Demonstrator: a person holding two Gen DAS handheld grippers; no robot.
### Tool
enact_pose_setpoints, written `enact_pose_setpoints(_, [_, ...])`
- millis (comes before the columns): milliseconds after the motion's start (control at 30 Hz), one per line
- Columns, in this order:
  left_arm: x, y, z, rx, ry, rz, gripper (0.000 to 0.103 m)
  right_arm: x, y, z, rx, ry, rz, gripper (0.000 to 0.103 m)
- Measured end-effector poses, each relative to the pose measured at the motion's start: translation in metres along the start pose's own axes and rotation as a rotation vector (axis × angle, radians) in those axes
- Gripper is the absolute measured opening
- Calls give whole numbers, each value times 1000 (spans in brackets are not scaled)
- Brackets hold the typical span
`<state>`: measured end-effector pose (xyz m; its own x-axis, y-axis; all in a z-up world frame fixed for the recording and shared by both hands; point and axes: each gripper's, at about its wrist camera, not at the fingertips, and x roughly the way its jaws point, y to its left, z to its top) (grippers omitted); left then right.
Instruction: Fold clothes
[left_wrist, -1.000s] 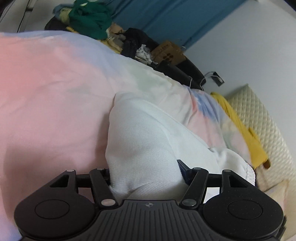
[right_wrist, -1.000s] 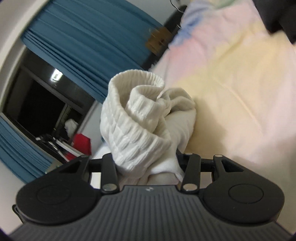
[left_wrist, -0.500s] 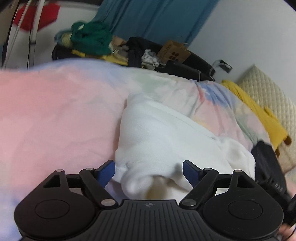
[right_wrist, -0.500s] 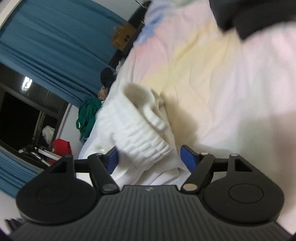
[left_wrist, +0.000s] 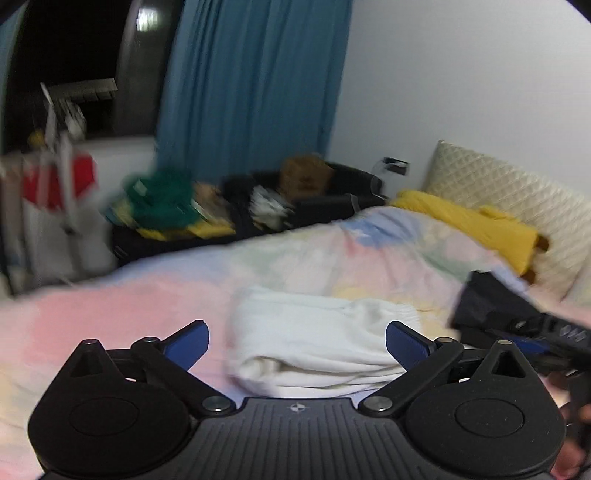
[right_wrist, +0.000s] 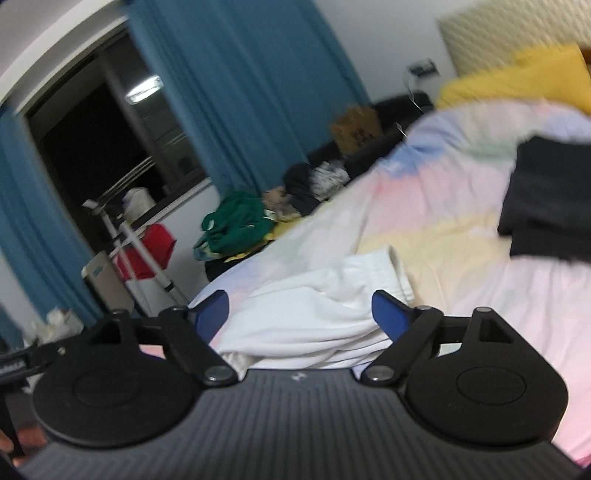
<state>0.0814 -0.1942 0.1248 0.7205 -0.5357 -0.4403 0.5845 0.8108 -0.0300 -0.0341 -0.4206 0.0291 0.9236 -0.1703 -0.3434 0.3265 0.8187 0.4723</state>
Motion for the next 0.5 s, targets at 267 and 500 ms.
enact_pose_setpoints(267, [-85, -31, -40, 44, -52, 65, 103, -56, 47, -23, -191, -44, 5, 85])
enact_pose_setpoints(500, [-115, -23, -69, -7, -92, 89, 103, -60, 66, -56, -274, -59, -11, 86])
